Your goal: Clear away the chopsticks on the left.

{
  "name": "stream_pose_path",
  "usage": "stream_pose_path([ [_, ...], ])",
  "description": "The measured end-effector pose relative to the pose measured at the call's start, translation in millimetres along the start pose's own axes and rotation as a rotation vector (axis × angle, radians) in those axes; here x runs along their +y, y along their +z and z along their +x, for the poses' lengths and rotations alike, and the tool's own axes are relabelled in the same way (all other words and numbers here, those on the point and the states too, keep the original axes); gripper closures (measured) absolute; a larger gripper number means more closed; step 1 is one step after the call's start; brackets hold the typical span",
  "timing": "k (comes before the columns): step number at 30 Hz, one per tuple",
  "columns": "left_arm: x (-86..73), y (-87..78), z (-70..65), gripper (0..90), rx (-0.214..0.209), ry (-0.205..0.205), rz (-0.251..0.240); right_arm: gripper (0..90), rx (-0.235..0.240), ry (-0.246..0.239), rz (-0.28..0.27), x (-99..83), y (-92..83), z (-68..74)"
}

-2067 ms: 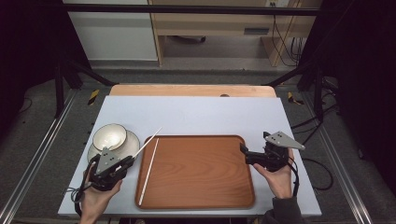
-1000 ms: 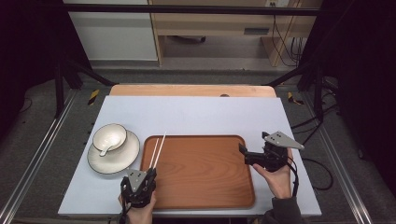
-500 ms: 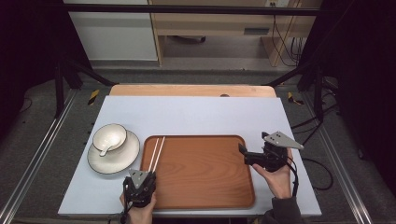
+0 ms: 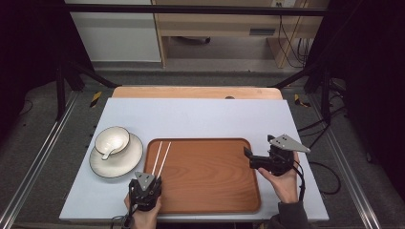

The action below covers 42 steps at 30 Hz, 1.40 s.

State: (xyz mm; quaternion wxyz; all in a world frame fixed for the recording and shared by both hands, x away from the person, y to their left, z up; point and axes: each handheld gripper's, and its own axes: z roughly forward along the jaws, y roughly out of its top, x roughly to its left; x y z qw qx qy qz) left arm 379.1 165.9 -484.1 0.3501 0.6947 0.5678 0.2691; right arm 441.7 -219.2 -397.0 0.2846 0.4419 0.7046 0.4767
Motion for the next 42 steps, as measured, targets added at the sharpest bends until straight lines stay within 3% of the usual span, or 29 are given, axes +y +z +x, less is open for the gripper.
stream_pose_path([
  [3,3.3,-5.4,2.0,71.4,-0.038,0.002,-0.027,4.6,-0.001,0.002,-0.003,0.2,-0.5,-0.5],
  [6,15.0,-17.2,7.1,63.9,-0.118,0.010,-0.079,4.6,-0.004,0.005,-0.003,0.1,-0.9,-1.2],
  [10,37.8,-29.9,16.0,51.9,-0.208,0.079,-0.120,4.6,-0.004,0.006,-0.004,0.2,-0.9,-0.9],
  [13,56.3,-34.5,25.9,43.5,-0.274,0.138,-0.117,4.5,-0.004,0.006,-0.006,0.4,-1.1,-0.7],
  [16,72.3,-37.1,38.1,37.8,-0.331,0.171,-0.132,4.5,-0.008,0.007,-0.007,0.5,-1.6,-1.5],
  [22,86.3,-36.1,56.1,31.6,-0.408,0.294,-0.099,4.4,-0.015,0.014,-0.011,0.4,-2.6,-2.9],
  [27,80.1,-37.5,73.4,27.5,-0.443,0.301,-0.110,4.0,-0.026,0.015,-0.001,-1.3,-1.2,-4.6],
  [35,74.4,-38.1,98.7,25.3,-0.401,0.289,-0.123,4.0,-0.039,0.016,0.019,-4.7,0.9,-7.2],
  [42,73.0,-40.5,110.3,23.7,-0.380,0.273,-0.139,3.9,-0.051,0.016,0.038,-8.1,3.7,-10.8],
])
